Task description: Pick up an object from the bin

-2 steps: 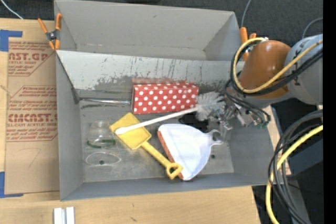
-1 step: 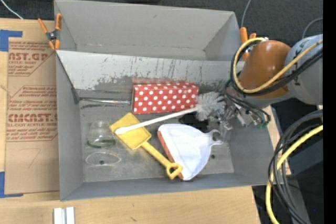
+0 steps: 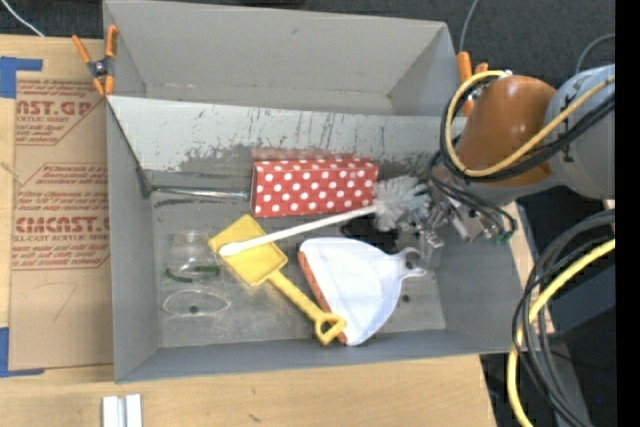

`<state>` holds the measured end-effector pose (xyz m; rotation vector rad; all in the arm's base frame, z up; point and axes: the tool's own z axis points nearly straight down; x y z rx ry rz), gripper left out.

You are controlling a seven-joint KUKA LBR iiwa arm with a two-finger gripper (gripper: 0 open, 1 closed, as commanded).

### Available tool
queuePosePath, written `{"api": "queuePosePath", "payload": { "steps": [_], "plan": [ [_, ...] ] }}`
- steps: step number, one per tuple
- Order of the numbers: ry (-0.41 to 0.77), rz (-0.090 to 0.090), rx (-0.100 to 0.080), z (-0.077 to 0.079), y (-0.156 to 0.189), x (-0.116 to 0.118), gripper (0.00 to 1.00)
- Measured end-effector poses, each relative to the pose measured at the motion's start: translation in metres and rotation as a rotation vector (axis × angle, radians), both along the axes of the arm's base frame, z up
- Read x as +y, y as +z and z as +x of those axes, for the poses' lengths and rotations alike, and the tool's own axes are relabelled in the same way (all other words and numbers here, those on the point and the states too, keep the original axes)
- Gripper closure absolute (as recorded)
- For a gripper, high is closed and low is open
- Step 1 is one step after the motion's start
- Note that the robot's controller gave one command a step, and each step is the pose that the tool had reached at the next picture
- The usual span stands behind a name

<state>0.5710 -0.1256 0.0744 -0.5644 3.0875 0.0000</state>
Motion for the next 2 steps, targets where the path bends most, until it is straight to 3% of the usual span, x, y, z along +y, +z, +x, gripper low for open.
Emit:
{"api": "queuePosePath", "payload": {
  "steps": [2],
  "plan": [
    [-0.001, 0.000, -0.001, 0.0006, 0.0228, 0.0007, 1.00]
  ]
}}
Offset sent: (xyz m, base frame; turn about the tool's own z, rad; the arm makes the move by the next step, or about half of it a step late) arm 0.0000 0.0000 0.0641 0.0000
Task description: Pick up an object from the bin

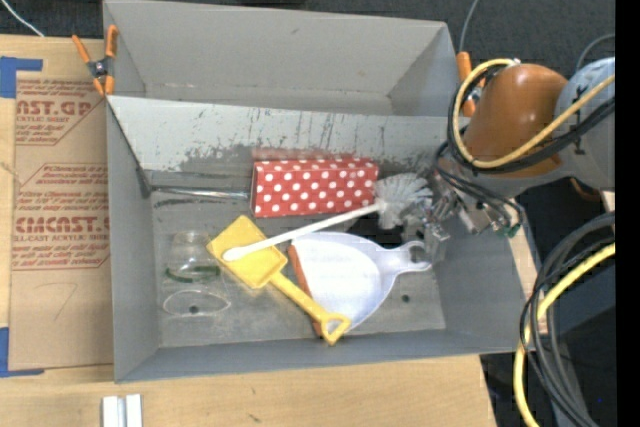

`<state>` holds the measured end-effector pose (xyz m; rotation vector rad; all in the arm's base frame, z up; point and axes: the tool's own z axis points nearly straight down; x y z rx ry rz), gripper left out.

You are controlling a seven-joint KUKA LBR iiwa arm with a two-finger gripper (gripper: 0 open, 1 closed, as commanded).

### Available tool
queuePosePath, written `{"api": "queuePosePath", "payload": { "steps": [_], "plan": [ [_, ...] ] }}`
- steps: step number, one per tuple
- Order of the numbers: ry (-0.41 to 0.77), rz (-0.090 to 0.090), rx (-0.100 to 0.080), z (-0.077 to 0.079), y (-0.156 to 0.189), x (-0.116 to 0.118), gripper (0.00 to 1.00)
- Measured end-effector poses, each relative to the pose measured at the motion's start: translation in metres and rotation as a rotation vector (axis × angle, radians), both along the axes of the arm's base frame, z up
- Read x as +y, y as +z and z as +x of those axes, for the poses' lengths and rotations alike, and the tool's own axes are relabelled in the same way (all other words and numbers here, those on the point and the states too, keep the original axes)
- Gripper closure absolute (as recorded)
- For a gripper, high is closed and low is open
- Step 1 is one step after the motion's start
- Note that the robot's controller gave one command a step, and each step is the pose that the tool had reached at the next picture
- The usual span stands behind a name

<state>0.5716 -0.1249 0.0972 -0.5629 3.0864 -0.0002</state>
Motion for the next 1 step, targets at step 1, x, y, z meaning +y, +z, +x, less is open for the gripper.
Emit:
{"api": "queuePosePath", "payload": {
  "steps": [1],
  "plan": [
    [0.000, 0.002, 0.007, -0.0020, 0.0161, 0.0008, 1.00]
  ]
}}
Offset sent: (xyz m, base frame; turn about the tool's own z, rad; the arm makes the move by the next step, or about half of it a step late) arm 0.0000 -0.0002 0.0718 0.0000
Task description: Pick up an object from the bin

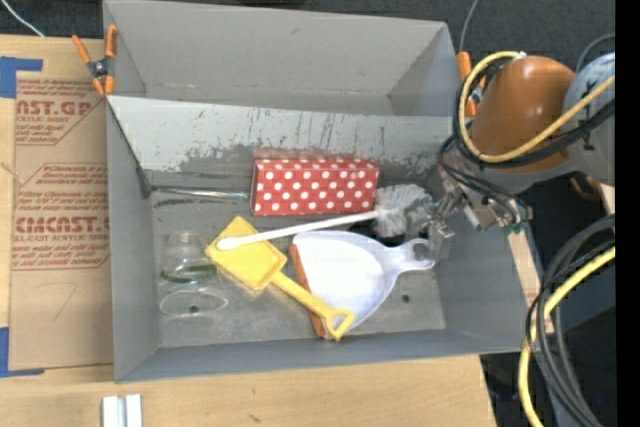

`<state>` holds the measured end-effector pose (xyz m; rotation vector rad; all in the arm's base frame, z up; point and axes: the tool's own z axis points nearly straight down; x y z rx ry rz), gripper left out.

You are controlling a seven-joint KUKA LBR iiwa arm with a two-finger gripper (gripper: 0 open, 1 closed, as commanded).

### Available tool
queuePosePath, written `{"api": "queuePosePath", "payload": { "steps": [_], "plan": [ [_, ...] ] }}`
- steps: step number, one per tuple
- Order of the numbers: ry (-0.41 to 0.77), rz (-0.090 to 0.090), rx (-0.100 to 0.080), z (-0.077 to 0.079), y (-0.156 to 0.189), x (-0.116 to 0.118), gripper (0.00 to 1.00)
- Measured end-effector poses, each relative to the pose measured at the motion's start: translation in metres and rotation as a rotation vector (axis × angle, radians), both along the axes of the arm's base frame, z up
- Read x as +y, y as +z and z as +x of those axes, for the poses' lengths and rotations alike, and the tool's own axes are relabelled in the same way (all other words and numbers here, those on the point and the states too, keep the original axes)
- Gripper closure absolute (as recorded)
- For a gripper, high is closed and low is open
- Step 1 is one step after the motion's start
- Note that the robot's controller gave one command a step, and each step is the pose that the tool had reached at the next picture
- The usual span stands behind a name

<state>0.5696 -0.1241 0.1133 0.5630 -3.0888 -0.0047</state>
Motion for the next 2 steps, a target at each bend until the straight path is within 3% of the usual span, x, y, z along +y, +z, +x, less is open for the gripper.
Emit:
{"api": "queuePosePath", "payload": {
  "steps": [2],
  "plan": [
    [0.000, -0.002, -0.010, 0.003, 0.040, 0.000, 1.00]
  ]
}}
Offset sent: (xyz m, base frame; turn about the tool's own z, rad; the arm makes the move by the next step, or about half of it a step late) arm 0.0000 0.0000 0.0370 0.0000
